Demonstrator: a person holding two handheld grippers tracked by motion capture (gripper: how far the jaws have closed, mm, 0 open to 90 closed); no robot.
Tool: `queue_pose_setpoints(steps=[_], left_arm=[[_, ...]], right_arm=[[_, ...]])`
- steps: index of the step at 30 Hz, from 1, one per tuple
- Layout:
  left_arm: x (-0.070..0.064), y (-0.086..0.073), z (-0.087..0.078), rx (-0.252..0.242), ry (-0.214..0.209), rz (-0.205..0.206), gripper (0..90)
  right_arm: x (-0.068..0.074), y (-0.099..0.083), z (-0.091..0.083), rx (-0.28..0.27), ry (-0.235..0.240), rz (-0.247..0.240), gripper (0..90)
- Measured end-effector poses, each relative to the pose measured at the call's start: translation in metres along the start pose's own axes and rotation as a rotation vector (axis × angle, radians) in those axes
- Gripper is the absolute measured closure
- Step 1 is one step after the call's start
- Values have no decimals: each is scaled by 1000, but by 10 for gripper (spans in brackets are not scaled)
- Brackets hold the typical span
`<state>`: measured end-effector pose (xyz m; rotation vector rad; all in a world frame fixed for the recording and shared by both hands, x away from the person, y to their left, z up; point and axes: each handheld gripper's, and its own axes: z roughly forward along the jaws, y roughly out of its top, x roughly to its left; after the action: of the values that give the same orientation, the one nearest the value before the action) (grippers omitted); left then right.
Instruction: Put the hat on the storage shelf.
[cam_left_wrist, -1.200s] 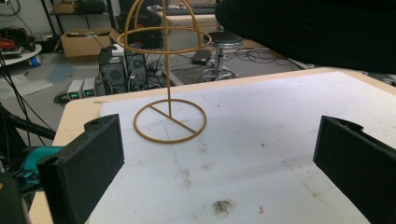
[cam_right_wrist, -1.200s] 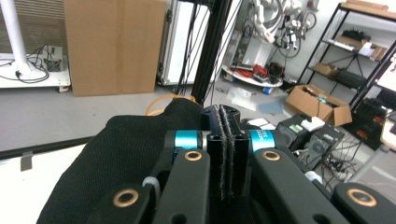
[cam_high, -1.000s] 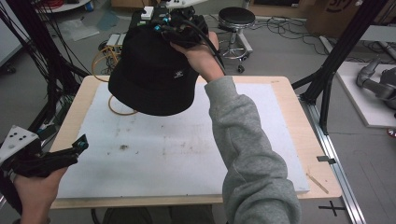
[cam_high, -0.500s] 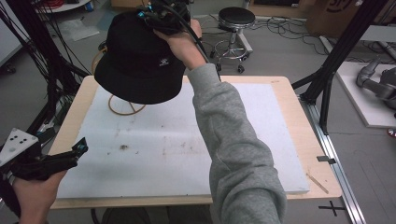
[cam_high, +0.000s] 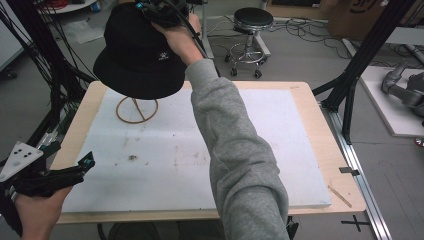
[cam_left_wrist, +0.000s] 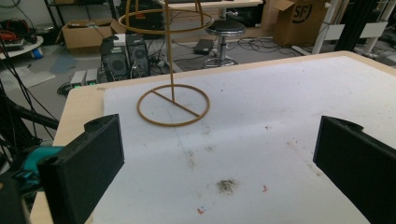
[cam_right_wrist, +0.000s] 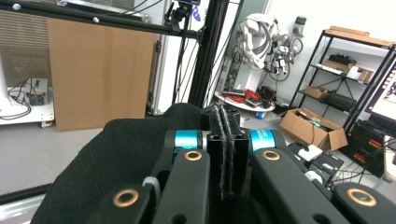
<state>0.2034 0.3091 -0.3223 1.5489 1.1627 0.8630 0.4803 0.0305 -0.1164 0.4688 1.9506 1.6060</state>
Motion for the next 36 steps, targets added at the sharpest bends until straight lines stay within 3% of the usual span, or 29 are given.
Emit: queue_pose_setpoints(steps=[13, 23, 36], left_arm=[[0, -3, -1, 12, -6, 0, 22], [-1, -7, -3, 21, -12, 1, 21], [1, -10, -6, 31, -15, -10, 21]], right_arm=[[9, -3, 54, 1, 17, -2, 900], [9, -1, 81, -17, 28, 15, 900], [6, -18, 118, -5, 32, 42, 900]])
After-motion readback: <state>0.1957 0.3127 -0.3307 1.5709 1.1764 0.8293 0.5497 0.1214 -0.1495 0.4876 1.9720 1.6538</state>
